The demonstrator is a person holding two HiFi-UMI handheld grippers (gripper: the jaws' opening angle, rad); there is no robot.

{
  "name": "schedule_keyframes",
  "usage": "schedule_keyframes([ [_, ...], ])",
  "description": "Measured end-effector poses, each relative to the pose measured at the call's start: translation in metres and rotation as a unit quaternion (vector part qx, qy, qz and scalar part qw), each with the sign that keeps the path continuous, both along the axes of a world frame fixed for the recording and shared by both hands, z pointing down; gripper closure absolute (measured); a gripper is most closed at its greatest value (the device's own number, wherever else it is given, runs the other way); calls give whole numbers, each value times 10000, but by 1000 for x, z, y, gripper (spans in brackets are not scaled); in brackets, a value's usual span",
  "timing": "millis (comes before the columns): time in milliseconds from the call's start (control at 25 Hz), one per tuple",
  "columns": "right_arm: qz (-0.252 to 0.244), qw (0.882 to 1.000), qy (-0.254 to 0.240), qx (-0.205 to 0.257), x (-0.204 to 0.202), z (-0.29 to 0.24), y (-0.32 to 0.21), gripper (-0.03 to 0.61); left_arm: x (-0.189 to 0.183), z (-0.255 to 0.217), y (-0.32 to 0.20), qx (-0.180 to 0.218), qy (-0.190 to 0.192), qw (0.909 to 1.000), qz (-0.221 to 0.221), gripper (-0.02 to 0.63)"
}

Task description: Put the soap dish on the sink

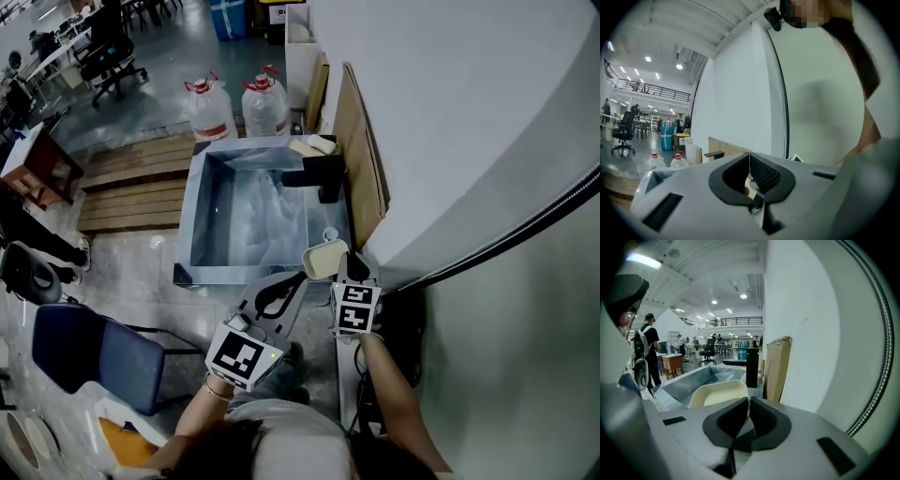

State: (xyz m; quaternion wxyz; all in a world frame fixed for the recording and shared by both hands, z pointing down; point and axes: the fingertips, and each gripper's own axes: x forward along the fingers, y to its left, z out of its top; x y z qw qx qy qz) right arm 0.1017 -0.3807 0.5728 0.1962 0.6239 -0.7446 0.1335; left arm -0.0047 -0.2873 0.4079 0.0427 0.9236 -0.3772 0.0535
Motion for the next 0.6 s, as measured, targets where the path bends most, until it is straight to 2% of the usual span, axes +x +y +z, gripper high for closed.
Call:
schedule_keyframes([
  [80,-12,10000,52,-64,0,8,-1,540,0,-1,-1,122,-35,9999,65,604],
  [280,-40,9997,136,-192,-3,23,-6,540,-6,6,1,-175,43,9998,-35,604],
  [600,-3,9985,214,-498,-6,45,-11,540,-13,14,-1,-257,34,9996,-58,604],
])
